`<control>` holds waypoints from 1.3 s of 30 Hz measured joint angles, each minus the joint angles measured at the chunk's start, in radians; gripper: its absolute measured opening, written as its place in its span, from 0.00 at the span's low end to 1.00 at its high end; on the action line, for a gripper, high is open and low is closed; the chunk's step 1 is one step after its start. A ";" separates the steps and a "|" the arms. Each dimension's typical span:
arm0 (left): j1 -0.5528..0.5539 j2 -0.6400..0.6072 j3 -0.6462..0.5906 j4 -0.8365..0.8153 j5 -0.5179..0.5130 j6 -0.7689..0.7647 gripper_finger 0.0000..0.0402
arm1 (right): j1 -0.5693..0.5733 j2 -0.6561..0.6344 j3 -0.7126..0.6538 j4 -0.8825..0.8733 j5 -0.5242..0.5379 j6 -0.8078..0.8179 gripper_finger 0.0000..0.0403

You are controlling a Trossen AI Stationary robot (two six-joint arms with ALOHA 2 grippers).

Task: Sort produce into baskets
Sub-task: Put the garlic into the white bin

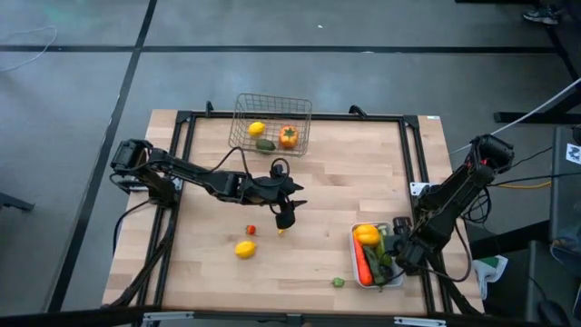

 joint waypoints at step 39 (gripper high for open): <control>0.000 0.000 0.000 0.000 0.000 0.001 0.50 | -0.001 0.003 -0.023 -0.097 -0.106 0.000 0.37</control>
